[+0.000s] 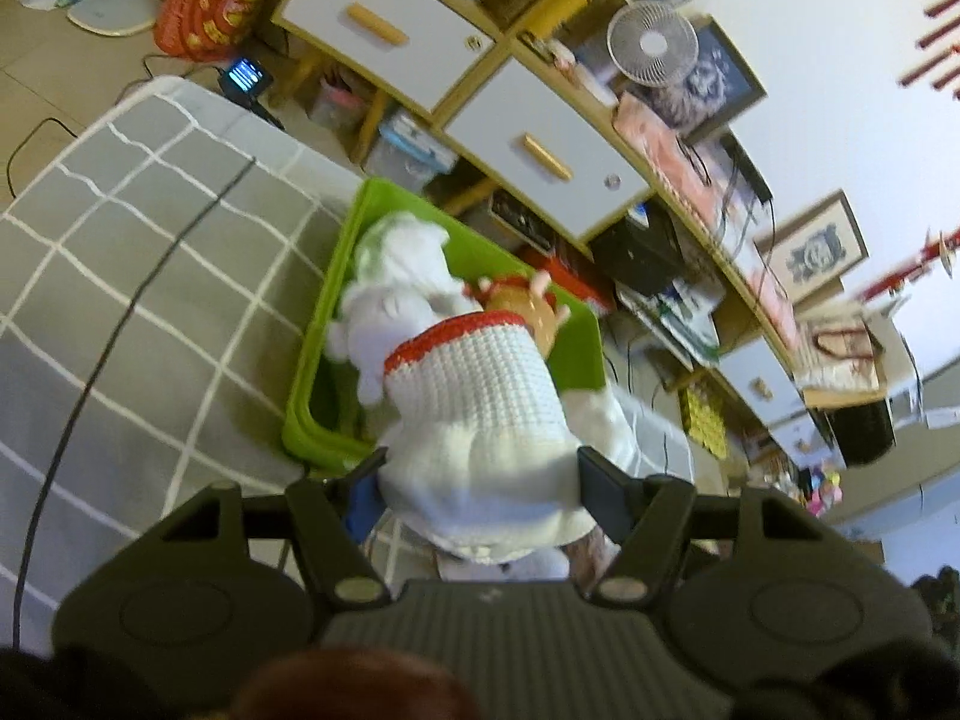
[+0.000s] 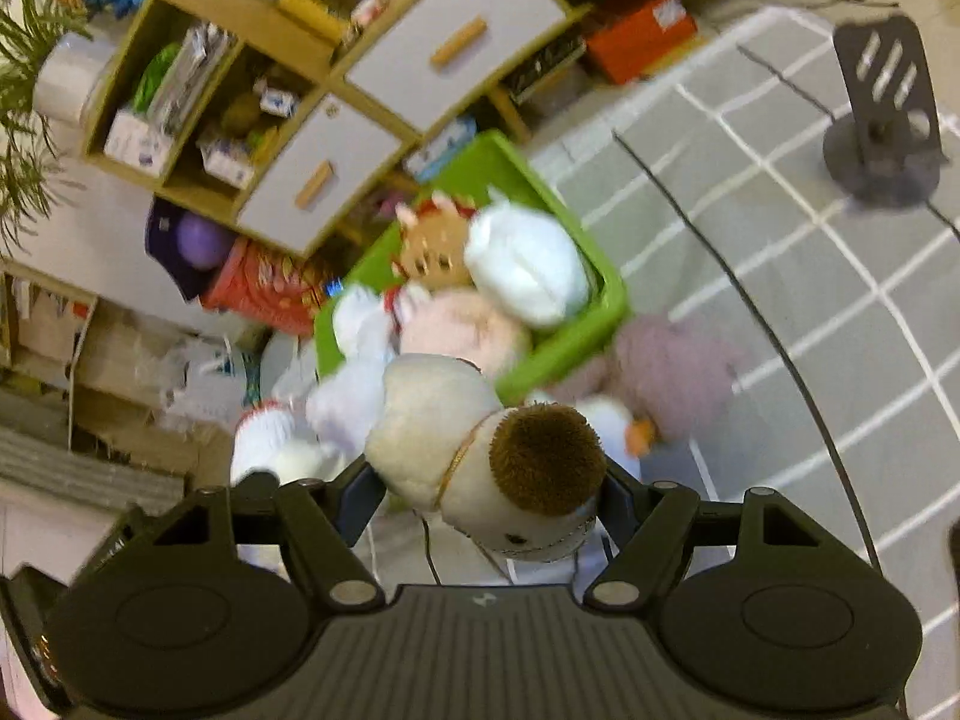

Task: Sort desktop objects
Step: 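Carry the knit toy to the bin while the right tool carries the dog there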

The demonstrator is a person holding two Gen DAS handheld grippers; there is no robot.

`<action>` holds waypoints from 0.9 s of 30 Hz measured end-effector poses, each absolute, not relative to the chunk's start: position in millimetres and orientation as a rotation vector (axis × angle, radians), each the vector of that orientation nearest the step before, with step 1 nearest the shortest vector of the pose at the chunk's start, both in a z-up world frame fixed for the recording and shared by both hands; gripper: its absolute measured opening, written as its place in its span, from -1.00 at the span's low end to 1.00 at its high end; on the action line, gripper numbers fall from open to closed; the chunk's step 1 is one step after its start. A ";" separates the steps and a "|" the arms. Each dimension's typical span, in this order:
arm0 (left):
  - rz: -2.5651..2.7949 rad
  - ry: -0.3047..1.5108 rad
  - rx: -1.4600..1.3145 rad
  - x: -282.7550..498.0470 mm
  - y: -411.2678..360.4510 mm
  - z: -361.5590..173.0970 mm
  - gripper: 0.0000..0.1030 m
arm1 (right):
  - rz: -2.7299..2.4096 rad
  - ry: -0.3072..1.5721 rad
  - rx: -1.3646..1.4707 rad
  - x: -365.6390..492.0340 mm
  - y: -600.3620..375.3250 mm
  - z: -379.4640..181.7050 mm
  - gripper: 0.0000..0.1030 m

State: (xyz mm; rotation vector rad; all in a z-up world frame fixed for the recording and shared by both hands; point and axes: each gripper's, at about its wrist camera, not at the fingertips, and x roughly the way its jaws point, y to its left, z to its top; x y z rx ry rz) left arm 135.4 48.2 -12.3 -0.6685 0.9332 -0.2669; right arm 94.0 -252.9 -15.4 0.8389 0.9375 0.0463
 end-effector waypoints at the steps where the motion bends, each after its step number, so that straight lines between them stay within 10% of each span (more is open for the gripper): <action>1: -0.260 0.913 -0.674 137.5 49.6 -12.7 0.27 | 0.048 0.919 0.848 96.0 -253.9 -13.7 0.42; 27: -0.241 0.835 -0.573 195.2 18.0 11.3 0.27 | 0.001 0.783 0.919 160.3 -266.9 11.9 0.43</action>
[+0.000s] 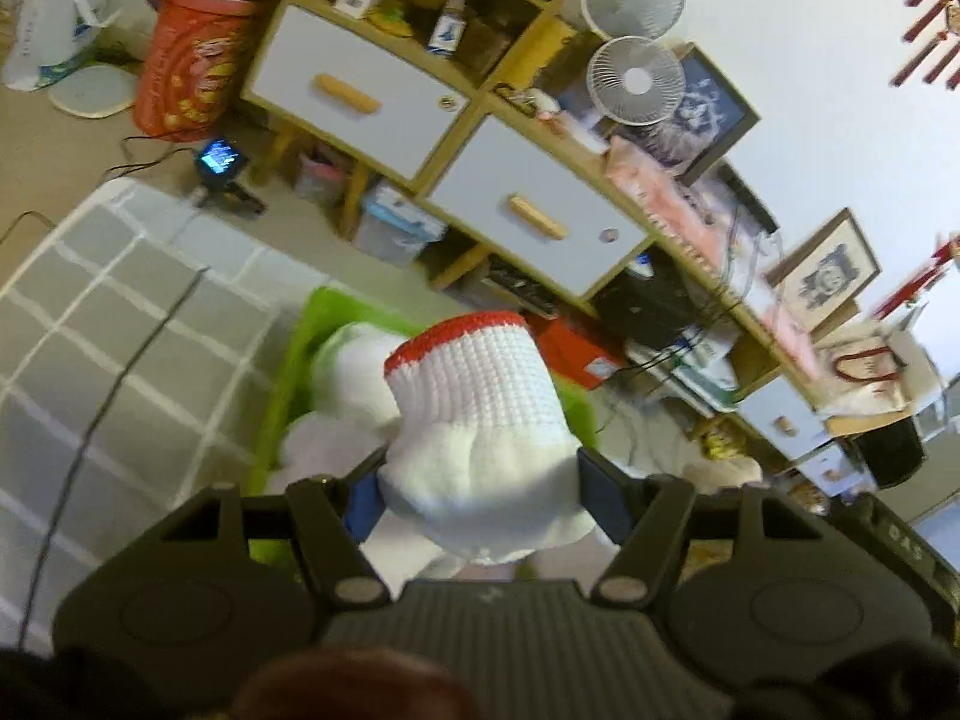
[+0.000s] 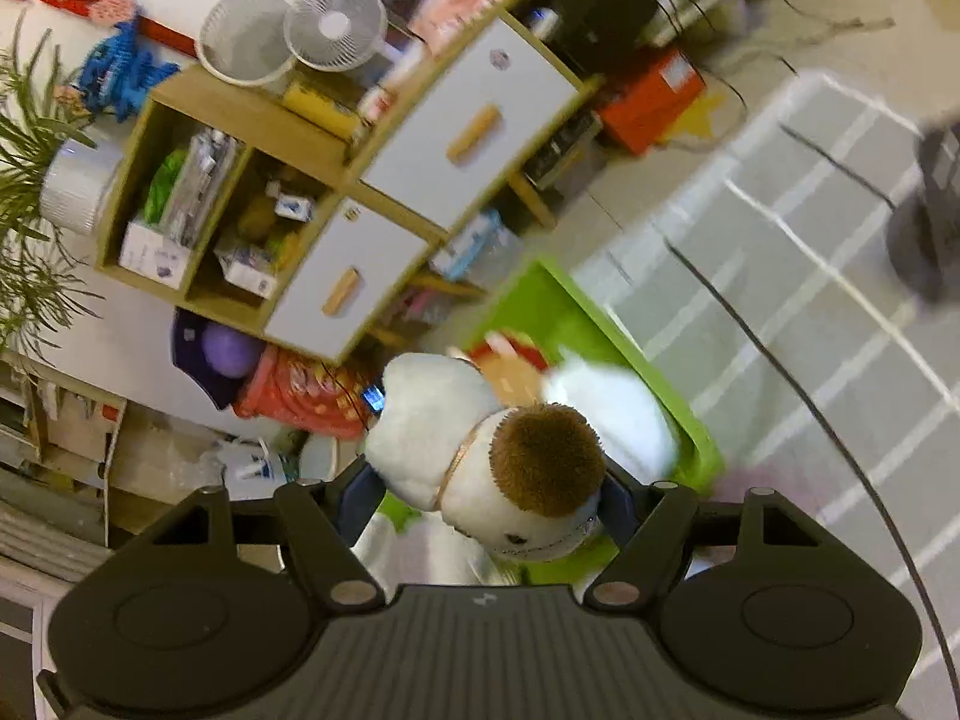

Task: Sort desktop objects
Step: 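Carry the knit toy to the bin while the right tool carries the dog there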

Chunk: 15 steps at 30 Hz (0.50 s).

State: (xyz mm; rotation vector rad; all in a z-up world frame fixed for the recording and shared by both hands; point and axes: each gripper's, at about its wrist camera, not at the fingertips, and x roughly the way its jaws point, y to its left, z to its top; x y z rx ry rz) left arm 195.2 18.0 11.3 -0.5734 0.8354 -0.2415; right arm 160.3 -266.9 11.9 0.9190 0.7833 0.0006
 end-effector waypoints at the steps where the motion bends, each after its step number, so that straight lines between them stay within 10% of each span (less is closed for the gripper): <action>1: -0.249 0.832 -0.572 200.0 14.0 12.2 0.27 | 0.002 0.772 0.914 165.2 -266.9 13.8 0.43; 15: -0.279 0.850 -0.607 243.8 -11.1 -46.4 0.27 | 0.047 0.616 0.889 211.4 -268.7 -21.1 0.43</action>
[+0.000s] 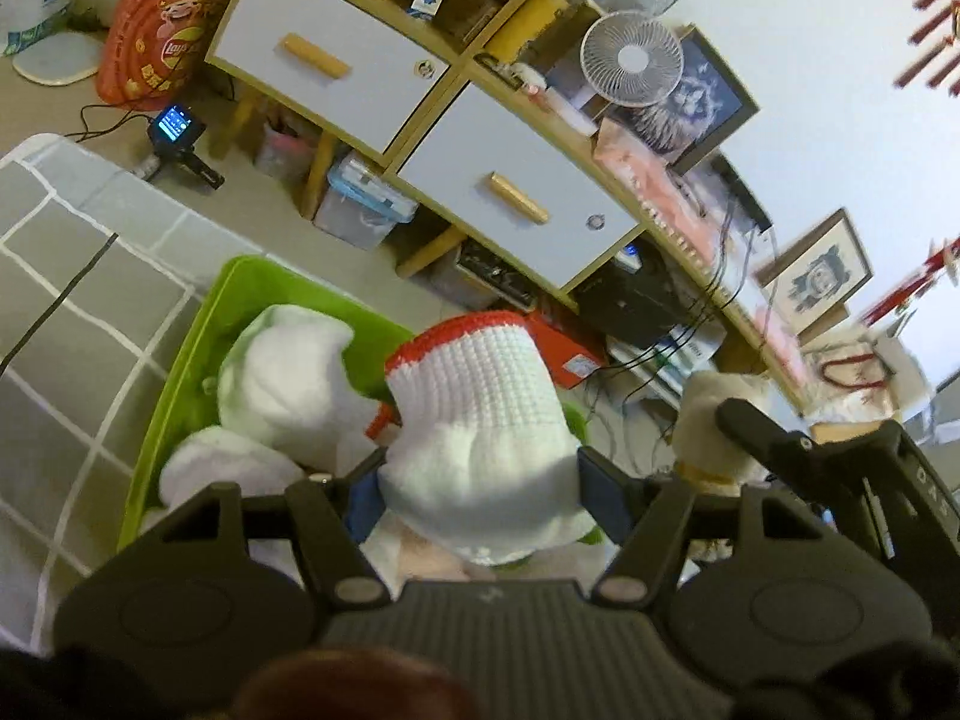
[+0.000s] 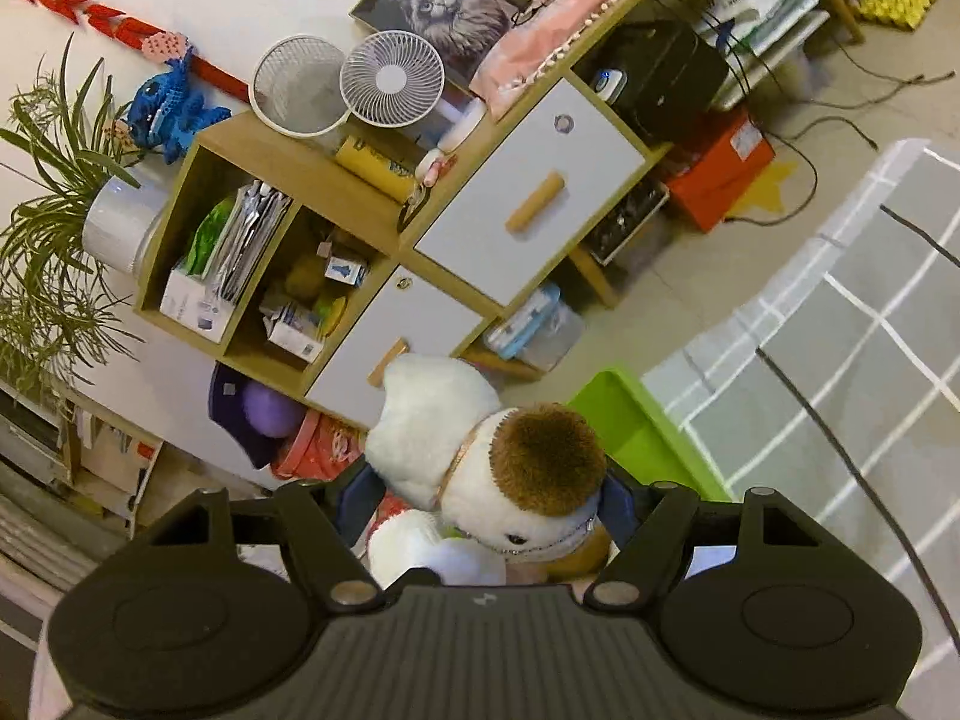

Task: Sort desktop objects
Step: 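Carry the knit toy to the bin while the right tool carries the dog there, then release the knit toy into the bin while the right tool releases the dog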

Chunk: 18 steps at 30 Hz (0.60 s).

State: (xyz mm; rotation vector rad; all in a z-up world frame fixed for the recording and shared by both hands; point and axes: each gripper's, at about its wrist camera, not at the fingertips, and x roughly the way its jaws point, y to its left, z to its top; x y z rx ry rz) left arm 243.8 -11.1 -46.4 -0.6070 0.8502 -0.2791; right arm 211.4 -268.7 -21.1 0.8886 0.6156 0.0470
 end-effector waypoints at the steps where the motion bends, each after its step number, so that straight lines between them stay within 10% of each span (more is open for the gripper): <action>1: -0.272 0.858 -0.588 246.0 -12.0 -48.7 0.28 | 0.043 0.619 0.877 215.2 -267.9 -27.1 0.43; 18: -0.225 0.935 -0.442 248.5 -25.2 -52.5 0.27 | -0.047 0.771 0.676 231.7 -247.8 -72.9 -0.04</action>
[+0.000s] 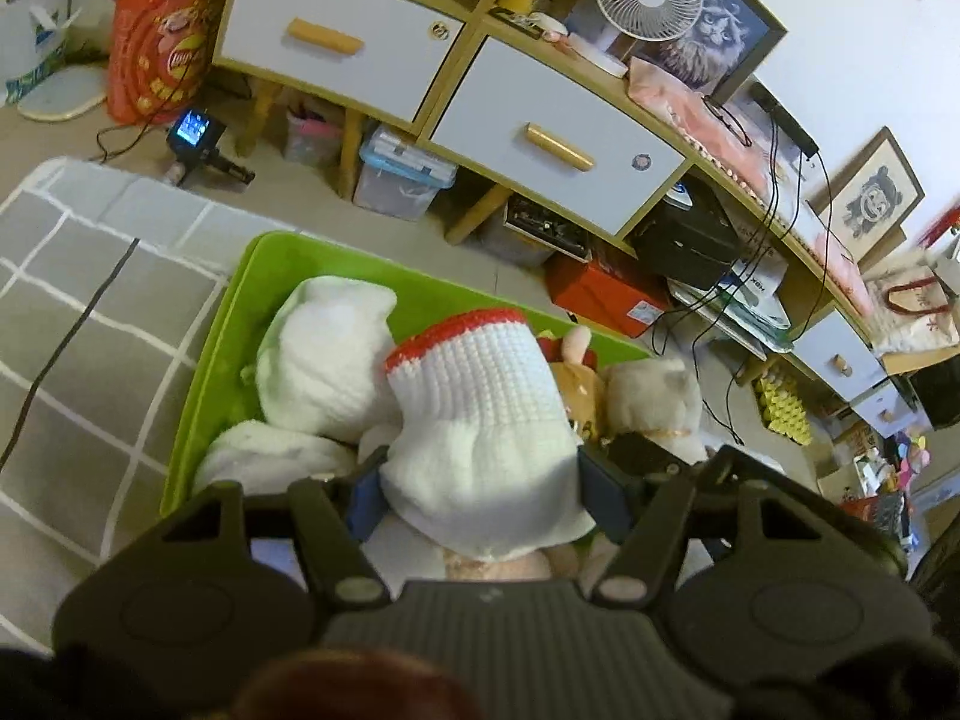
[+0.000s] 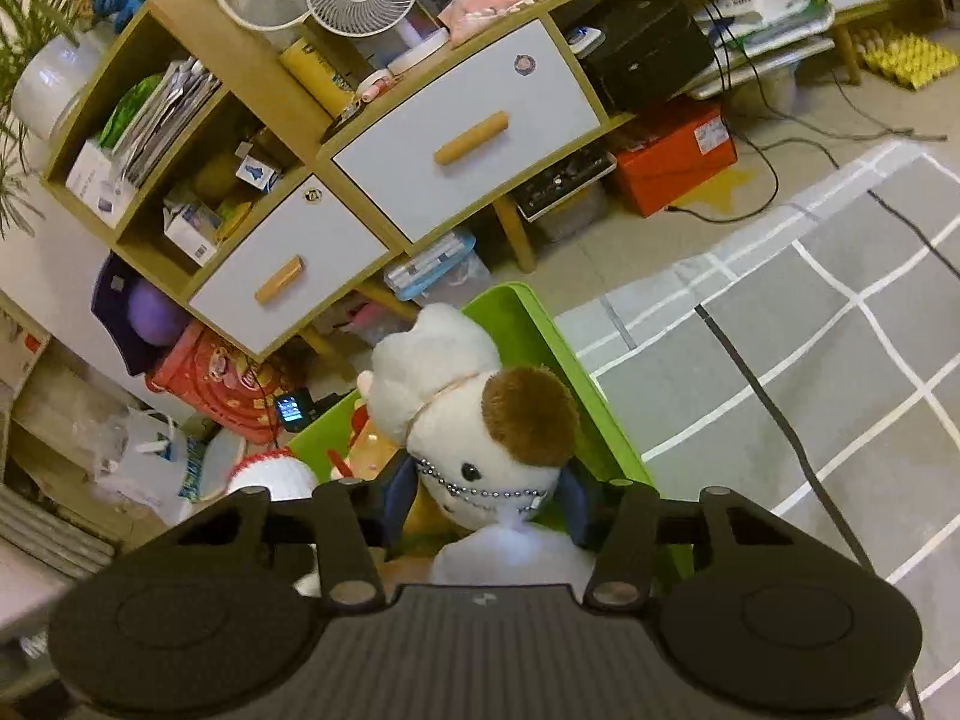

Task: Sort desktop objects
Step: 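Release the knit toy into the bin while the right tool releases the dog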

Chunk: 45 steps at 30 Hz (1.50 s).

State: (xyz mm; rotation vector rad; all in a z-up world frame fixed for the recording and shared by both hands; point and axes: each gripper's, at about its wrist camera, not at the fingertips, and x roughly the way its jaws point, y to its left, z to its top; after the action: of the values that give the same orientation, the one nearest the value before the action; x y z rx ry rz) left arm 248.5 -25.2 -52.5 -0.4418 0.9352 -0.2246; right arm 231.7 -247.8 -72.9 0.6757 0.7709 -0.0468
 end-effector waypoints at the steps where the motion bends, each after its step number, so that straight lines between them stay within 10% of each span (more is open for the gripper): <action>1: -0.225 0.930 -0.446 248.0 -25.5 -52.0 0.27 | -0.047 0.772 0.685 230.9 -249.3 -72.8 -0.03; 18: -0.252 0.923 -0.496 235.2 -19.8 -30.4 0.71 | -0.031 0.758 0.743 214.9 -257.0 -41.7 0.55; 45: -0.219 0.989 -0.361 141.9 -18.4 10.1 0.99 | -0.089 0.905 0.606 114.0 -254.3 4.6 0.77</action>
State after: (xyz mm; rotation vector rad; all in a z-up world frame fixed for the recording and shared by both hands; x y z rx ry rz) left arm 141.9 -18.4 10.1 -0.3608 0.9894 -0.2186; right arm 114.0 -254.3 4.6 0.6060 0.9054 -0.0894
